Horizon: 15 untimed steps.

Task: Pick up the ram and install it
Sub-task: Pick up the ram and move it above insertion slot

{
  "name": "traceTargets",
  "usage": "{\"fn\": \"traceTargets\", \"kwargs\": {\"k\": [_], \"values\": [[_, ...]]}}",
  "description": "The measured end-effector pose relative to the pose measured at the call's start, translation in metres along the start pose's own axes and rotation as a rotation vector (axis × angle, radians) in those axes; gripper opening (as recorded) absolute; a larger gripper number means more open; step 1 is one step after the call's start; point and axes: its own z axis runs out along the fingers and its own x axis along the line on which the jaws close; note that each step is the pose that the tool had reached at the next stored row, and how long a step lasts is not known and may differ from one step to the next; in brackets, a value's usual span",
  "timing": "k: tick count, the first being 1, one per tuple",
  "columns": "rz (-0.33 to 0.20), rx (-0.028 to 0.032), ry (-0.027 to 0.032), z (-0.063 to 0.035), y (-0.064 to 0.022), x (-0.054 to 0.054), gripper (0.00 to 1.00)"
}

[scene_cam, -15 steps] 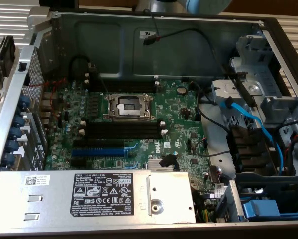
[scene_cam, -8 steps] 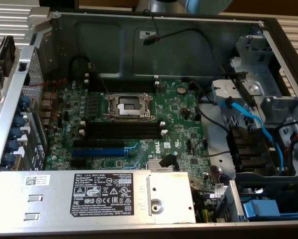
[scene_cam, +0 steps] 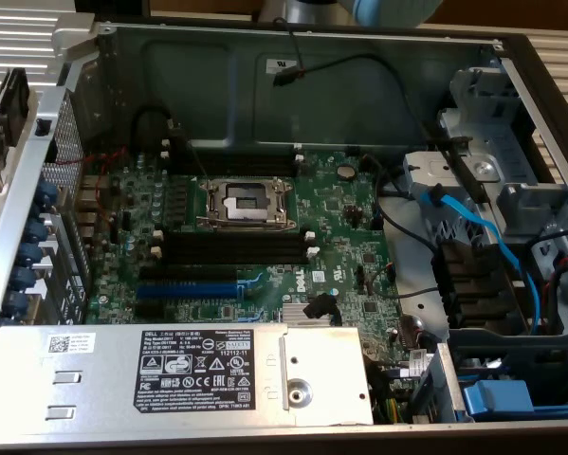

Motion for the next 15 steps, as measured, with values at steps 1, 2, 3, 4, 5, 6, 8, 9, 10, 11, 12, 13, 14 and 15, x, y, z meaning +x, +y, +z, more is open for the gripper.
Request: {"fn": "traceTargets", "kwargs": {"k": [1,2,3,4,5,6,8,9,10,11,12,13,14,15], "values": [[0.000,0.0000,0.0001,-0.0049,0.0000,0.000,0.12],[0.000,-0.0001,0.0003,-0.0093,0.0001,0.000,0.12],[0.000,0.0000,0.0003,-0.0137,0.0000,0.001,0.12],[0.001,-0.0005,0.0007,-0.0182,0.0000,0.002,0.12],[0.001,-0.0013,0.0010,-0.0229,-0.0003,0.003,0.12],[0.001,-0.0029,0.0010,-0.0272,-0.0009,0.004,0.12],[0.001,-0.0069,0.0009,-0.0343,-0.0027,0.008,0.12],[0.001,-0.0079,0.0008,-0.0361,-0.0038,0.009,0.12],[0.001,-0.0086,0.0007,-0.0368,-0.0048,0.011,0.12],[0.001,-0.0090,0.0003,-0.0369,-0.0058,0.012,0.12],[0.001,-0.0094,-0.0005,-0.0370,-0.0067,0.013,0.12],[0.001,-0.0100,-0.0011,-0.0371,-0.0077,0.014,0.12],[0.001,-0.0102,-0.0018,-0.0371,-0.0083,0.016,0.12],[0.001,-0.0104,-0.0023,-0.0372,-0.0084,0.016,0.12]]}}
